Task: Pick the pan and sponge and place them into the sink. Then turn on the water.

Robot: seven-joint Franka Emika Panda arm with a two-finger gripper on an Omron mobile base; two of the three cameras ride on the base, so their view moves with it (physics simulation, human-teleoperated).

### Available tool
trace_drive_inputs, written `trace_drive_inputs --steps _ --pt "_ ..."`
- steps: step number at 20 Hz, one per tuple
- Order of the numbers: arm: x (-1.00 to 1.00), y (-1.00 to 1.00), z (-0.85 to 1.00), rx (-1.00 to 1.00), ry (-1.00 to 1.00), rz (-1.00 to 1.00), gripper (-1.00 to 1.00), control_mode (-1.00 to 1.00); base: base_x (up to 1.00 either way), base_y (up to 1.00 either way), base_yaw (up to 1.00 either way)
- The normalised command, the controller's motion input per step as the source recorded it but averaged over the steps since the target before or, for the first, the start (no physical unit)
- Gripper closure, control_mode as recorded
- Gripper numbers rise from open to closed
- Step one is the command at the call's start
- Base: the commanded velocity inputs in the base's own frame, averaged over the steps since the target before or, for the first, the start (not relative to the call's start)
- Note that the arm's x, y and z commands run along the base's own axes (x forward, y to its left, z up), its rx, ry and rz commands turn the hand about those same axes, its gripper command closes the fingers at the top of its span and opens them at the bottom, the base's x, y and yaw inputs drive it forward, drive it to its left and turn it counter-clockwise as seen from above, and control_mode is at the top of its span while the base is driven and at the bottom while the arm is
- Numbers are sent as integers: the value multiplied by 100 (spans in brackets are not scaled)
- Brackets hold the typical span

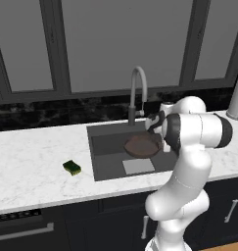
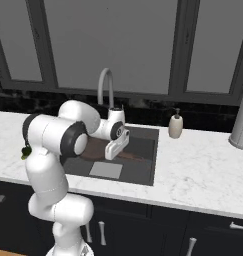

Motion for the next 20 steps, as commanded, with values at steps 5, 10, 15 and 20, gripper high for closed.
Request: trace_drive_inputs --steps 5,10,15,20 --pt "6 0 -10 0 4 0 100 -100 0 0 0" --pt "24 0 -43 3 0 0 100 -100 0 0 0" --pt "31 0 -53 5 0 0 100 -100 0 0 0" --pt "33 0 -46 4 0 0 100 -100 0 0 0"
